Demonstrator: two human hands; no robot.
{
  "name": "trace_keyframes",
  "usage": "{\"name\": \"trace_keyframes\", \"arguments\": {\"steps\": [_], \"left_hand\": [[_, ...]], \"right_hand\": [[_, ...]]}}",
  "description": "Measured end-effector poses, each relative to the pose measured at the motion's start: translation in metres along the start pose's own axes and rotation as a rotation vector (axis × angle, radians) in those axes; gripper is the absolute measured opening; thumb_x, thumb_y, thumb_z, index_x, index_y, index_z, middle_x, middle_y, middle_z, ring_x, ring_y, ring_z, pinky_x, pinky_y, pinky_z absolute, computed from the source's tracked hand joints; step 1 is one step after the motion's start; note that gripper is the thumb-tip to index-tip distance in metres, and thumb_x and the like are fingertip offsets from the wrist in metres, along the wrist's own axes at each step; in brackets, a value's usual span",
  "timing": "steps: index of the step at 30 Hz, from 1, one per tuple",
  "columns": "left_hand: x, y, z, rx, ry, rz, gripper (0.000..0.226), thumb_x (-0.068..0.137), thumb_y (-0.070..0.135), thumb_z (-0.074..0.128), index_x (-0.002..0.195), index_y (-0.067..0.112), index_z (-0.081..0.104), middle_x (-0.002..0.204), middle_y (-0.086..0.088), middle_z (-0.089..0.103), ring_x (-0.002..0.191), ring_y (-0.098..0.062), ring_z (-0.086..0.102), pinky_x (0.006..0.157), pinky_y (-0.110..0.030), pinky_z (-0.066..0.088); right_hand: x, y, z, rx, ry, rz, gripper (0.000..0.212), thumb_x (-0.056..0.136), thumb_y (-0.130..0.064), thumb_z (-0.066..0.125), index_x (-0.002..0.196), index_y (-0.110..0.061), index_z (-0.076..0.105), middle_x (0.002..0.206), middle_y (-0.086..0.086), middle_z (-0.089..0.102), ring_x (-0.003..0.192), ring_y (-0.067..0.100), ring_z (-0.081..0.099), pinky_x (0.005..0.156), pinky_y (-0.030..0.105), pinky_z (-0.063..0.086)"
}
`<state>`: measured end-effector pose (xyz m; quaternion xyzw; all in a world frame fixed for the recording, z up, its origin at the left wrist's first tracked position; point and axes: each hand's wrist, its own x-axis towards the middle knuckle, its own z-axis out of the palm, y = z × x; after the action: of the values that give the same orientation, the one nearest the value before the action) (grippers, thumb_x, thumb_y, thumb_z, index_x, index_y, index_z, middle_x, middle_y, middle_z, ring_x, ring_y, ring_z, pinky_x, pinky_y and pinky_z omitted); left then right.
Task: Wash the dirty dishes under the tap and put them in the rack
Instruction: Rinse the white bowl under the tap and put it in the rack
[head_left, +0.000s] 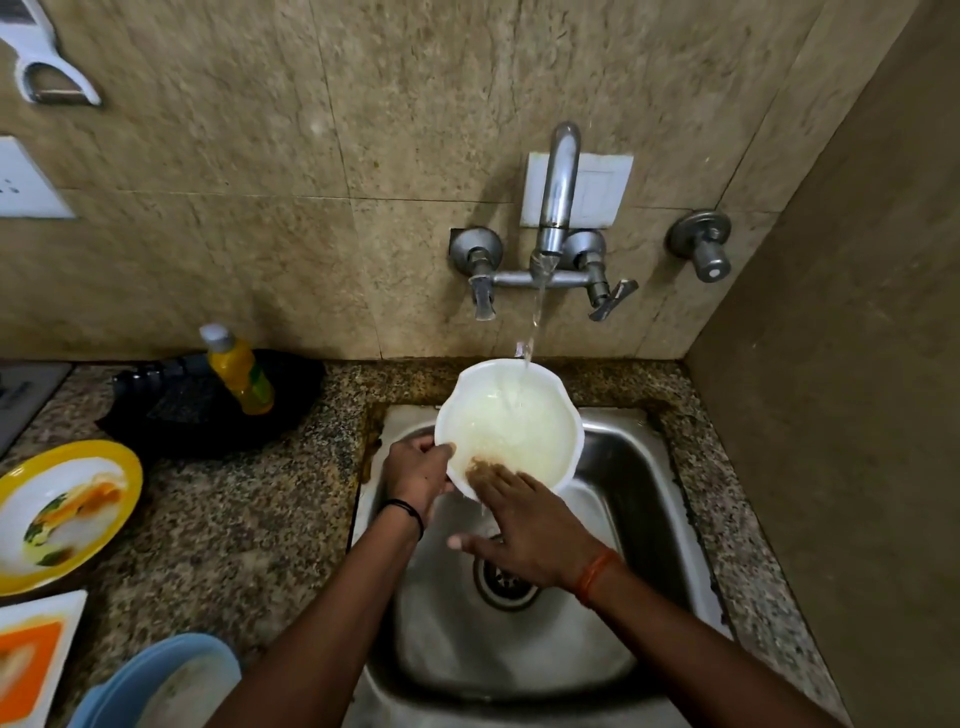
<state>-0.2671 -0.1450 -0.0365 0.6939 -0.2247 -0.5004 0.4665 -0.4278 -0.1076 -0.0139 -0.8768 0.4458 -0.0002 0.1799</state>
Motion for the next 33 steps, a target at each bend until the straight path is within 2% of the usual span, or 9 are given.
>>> {"name": "trace_keyframes", "arguments": {"steps": [4,7,9,12,14,16,20,26,33], "left_hand": [[-0.012,0.008,0.002,-0.028,-0.002,0.001,0.022,0.084,0.004,0.064,0.105,0.006,0.071,0.092,-0.011,0.071,0.083,-0.034,0.07,0.072,-0.05,0.059],[-0.016,0.01,0.005,-0.041,-0.002,-0.003,0.023,0.085,0.004,0.063,0.106,0.006,0.071,0.094,-0.012,0.07,0.085,-0.034,0.07,0.071,-0.045,0.06],[-0.017,0.011,0.005,-0.038,-0.006,0.015,0.021,0.083,0.003,0.063,0.102,0.006,0.073,0.093,-0.013,0.072,0.083,-0.034,0.07,0.07,-0.046,0.06],[-0.017,0.014,0.004,-0.009,-0.024,0.053,0.02,0.082,0.001,0.062,0.097,0.006,0.075,0.088,-0.014,0.073,0.076,-0.032,0.071,0.067,-0.047,0.06],[-0.017,0.014,0.002,0.007,-0.032,0.069,0.02,0.083,0.002,0.063,0.098,0.007,0.075,0.087,-0.014,0.074,0.076,-0.031,0.072,0.067,-0.049,0.06],[-0.016,0.014,-0.001,0.005,-0.041,0.062,0.02,0.083,0.003,0.064,0.1,0.007,0.074,0.088,-0.014,0.074,0.078,-0.032,0.072,0.067,-0.052,0.059],[-0.016,0.017,-0.001,0.004,-0.05,0.055,0.021,0.083,0.003,0.064,0.1,0.007,0.074,0.089,-0.012,0.074,0.079,-0.034,0.071,0.068,-0.053,0.059],[-0.017,0.011,-0.005,0.061,-0.055,0.08,0.024,0.079,0.004,0.065,0.071,0.025,0.075,0.079,-0.011,0.075,0.075,-0.035,0.072,0.066,-0.054,0.059],[-0.019,0.01,-0.004,0.047,-0.05,0.044,0.024,0.083,0.005,0.065,0.069,0.025,0.069,0.084,-0.015,0.073,0.08,-0.036,0.071,0.069,-0.057,0.058]], "right_hand": [[0.017,0.033,-0.009,-0.128,0.07,0.136,0.067,0.092,-0.066,0.023,0.151,-0.034,0.022,0.162,-0.002,0.012,0.149,0.023,0.01,0.118,0.04,0.015],[0.032,0.036,-0.013,-0.076,0.203,0.249,0.044,0.097,-0.036,0.041,0.139,-0.023,0.046,0.151,0.007,0.036,0.137,0.027,0.034,0.111,0.038,0.029],[0.039,0.018,-0.015,0.28,0.232,0.248,0.028,0.092,-0.018,0.05,0.116,-0.014,0.065,0.126,0.007,0.059,0.115,0.022,0.052,0.102,0.032,0.039],[0.049,0.005,-0.028,1.24,0.049,0.465,0.025,0.092,-0.001,0.046,0.103,-0.003,0.068,0.094,0.011,0.069,0.087,0.023,0.063,0.077,0.027,0.052],[0.057,0.014,-0.037,1.708,-0.004,0.643,0.025,0.095,-0.002,0.039,0.107,0.002,0.061,0.1,0.021,0.068,0.088,0.03,0.066,0.081,0.036,0.056],[0.064,0.03,-0.042,1.898,0.107,0.651,0.024,0.098,-0.009,0.039,0.106,0.0,0.06,0.102,0.02,0.07,0.091,0.03,0.069,0.085,0.041,0.054],[0.07,0.039,-0.041,2.057,0.403,0.588,0.021,0.099,-0.014,0.042,0.106,-0.008,0.061,0.102,0.01,0.071,0.1,0.021,0.066,0.088,0.04,0.051],[0.049,0.023,-0.029,1.743,-0.214,0.697,0.027,0.098,-0.02,0.043,0.106,-0.004,0.063,0.086,0.01,0.074,0.084,0.021,0.07,0.088,0.036,0.051],[0.056,0.043,-0.027,1.697,0.21,0.752,0.019,0.095,-0.007,0.046,0.106,-0.003,0.061,0.088,0.012,0.072,0.081,0.023,0.067,0.077,0.033,0.053]]}}
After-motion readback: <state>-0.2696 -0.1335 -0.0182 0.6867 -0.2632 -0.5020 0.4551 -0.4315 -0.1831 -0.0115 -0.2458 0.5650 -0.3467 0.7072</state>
